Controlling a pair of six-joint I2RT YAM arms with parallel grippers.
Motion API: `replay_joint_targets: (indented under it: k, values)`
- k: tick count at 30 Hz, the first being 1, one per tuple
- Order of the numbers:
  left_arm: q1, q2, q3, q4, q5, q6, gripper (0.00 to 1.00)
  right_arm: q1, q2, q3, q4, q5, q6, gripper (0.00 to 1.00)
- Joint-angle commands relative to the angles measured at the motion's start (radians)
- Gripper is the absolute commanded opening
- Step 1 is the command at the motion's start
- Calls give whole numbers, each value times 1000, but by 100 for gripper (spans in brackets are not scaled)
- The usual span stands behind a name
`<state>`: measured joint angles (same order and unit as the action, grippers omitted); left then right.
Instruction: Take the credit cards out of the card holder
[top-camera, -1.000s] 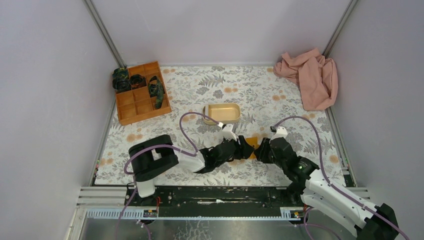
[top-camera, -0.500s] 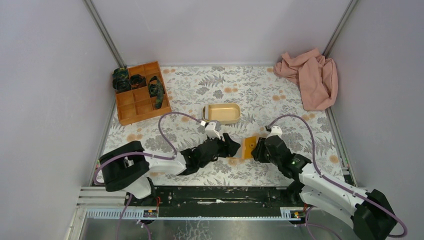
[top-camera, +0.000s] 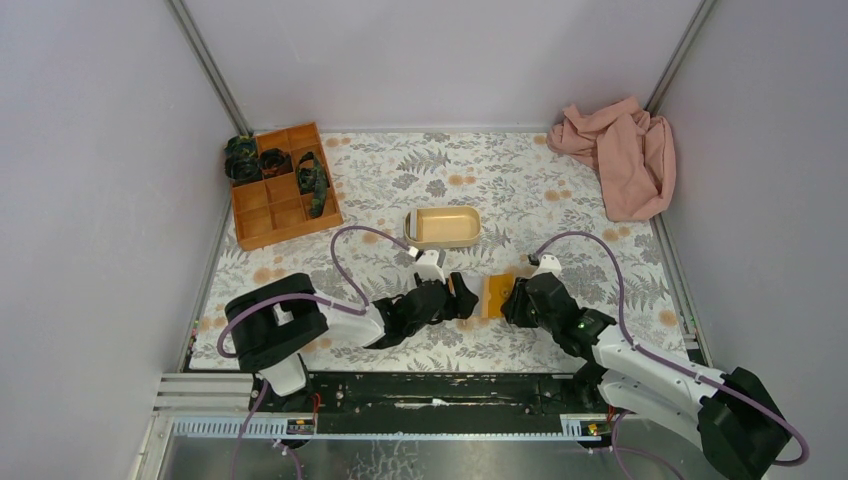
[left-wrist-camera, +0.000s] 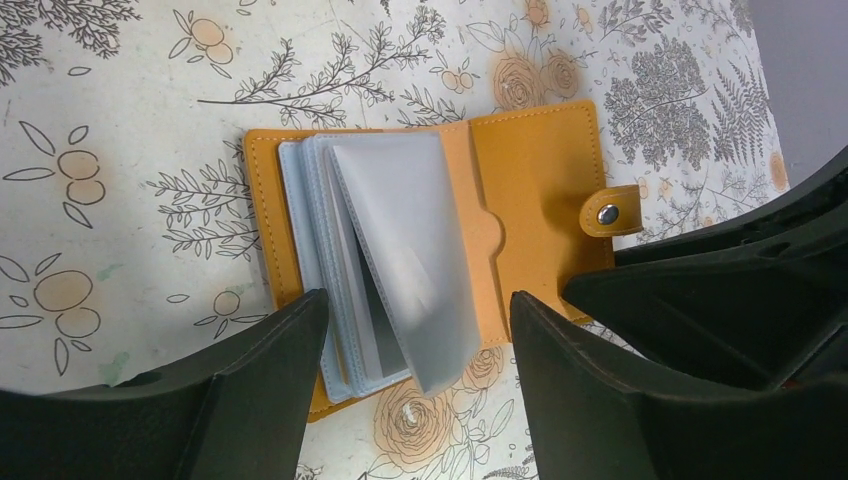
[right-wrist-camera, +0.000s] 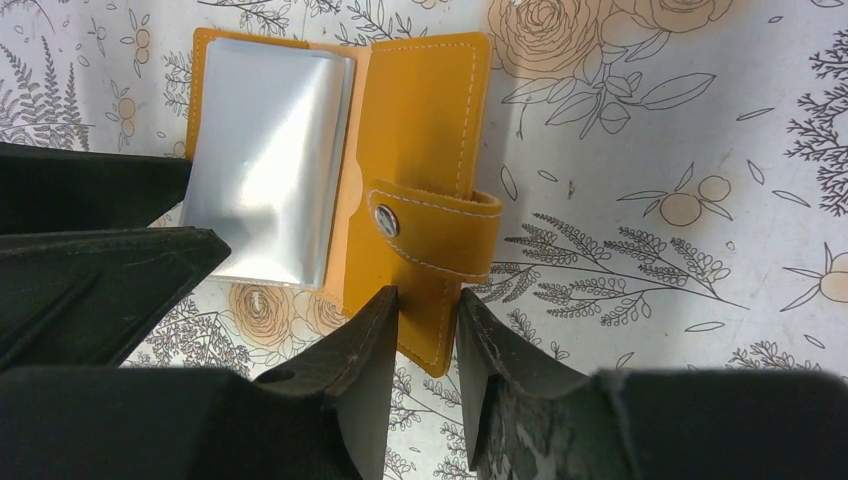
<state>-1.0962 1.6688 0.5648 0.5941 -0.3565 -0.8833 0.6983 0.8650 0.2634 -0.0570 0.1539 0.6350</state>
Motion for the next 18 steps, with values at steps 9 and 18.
replay_joint_targets:
  k: [9, 18]
  values:
    - [1, 28, 31, 54, 51, 5, 74, 2, 13, -23, 66, -11, 13, 35]
    - [-8, 12, 60, 49, 79, 6, 73, 3, 34, -34, 88, -11, 14, 35]
